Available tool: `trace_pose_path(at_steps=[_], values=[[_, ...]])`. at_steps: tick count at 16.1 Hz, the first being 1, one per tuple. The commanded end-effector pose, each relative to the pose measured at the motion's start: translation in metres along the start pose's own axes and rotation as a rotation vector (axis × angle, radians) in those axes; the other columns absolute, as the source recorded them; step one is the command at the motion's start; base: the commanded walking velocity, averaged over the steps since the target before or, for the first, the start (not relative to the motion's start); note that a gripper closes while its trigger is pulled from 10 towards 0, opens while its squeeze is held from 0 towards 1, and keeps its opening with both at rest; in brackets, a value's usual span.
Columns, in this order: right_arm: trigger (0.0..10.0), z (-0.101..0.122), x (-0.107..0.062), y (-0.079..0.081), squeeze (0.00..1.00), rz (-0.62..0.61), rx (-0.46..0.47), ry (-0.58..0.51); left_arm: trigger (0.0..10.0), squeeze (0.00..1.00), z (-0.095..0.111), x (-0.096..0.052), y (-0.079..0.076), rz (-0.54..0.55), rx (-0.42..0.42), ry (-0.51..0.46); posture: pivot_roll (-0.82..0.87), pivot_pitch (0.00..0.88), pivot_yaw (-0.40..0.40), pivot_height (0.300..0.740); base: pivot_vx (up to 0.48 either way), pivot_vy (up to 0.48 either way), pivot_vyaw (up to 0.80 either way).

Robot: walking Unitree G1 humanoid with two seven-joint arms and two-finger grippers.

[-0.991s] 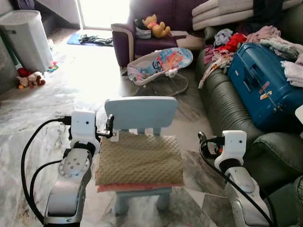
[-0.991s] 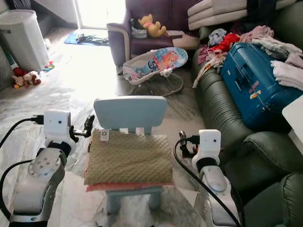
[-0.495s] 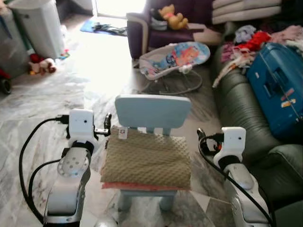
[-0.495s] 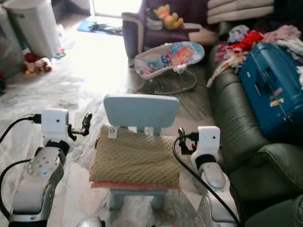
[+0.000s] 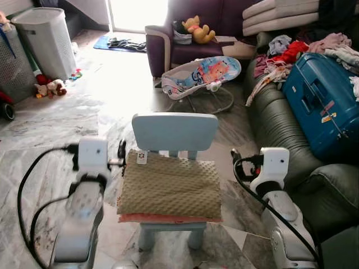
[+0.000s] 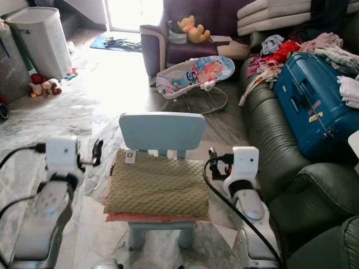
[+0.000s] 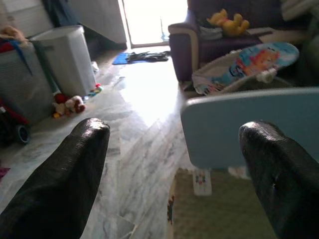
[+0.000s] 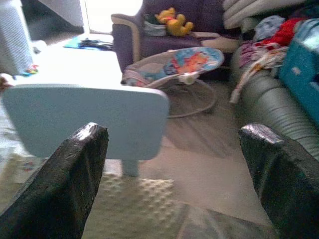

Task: Move the pillow to the sofa

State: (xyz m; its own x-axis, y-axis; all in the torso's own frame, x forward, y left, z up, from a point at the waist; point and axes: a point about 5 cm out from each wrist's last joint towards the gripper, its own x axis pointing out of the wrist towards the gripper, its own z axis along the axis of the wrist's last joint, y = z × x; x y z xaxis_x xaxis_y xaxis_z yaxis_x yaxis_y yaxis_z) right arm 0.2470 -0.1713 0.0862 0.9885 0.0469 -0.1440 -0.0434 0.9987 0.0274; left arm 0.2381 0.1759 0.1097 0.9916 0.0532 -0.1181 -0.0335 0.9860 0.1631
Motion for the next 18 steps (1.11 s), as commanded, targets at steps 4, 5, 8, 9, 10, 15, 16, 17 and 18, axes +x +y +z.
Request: trace_pose_path(at_steps=[4, 5, 8, 9, 10, 15, 16, 17, 18], values=[[10.0, 0.006, -0.004, 0.012, 0.0, 0.044, 0.054, -0.033, 10.0, 0.0, -0.01, -0.018, 0.003, -0.028, 0.088, -0.031, 0.0, 0.0, -0.072, 0.74, 0.0, 0.0, 0.0], [10.0, 0.004, -0.007, 0.013, 0.0, 0.056, 0.046, -0.025, 10.0, 0.0, -0.012, -0.02, 0.003, -0.027, 0.083, -0.027, 0.0, 0.0, -0.078, 0.74, 0.0, 0.0, 0.0], [10.0, 0.0, -0.015, 0.008, 0.0, 0.041, 0.039, -0.004, 10.0, 0.0, -0.016, -0.024, 0.005, -0.036, 0.085, -0.025, -0.01, 0.0, -0.082, 0.74, 0.0, 0.0, 0.0], [10.0, -0.001, -0.016, 0.006, 0.0, 0.038, 0.038, -0.001, 10.0, 0.0, -0.017, -0.024, 0.005, -0.036, 0.086, -0.026, -0.01, 0.0, -0.082, 0.74, 0.0, 0.0, 0.0], [10.0, -0.001, -0.016, 0.006, 0.0, 0.038, 0.036, 0.002, 10.0, 0.0, -0.016, -0.023, 0.005, -0.035, 0.089, -0.032, -0.01, 0.0, -0.079, 0.74, 0.0, 0.0, 0.0], [10.0, -0.005, -0.021, -0.002, 0.0, -0.037, 0.008, 0.025, 10.0, 0.0, -0.012, -0.017, 0.011, 0.027, 0.125, -0.067, -0.01, 0.0, -0.076, 0.74, 0.0, 0.0, 0.0], [10.0, -0.005, -0.021, -0.006, 0.0, -0.07, -0.043, 0.026, 10.0, 0.0, -0.013, -0.018, 0.014, 0.034, 0.122, -0.067, -0.01, 0.0, -0.074, 0.74, 0.0, 0.0, 0.0], [10.0, -0.004, -0.021, -0.011, 0.0, -0.097, -0.081, 0.026, 10.0, 0.0, -0.012, -0.017, 0.015, 0.037, 0.103, -0.067, -0.01, 0.0, -0.072, 0.74, 0.0, 0.0, 0.0], [10.0, -0.004, -0.022, -0.016, 0.0, -0.091, -0.068, -0.003, 10.0, 0.0, -0.012, -0.016, 0.013, 0.012, 0.101, -0.073, -0.02, 0.0, -0.07, 0.74, 0.0, 0.0, 0.0]])
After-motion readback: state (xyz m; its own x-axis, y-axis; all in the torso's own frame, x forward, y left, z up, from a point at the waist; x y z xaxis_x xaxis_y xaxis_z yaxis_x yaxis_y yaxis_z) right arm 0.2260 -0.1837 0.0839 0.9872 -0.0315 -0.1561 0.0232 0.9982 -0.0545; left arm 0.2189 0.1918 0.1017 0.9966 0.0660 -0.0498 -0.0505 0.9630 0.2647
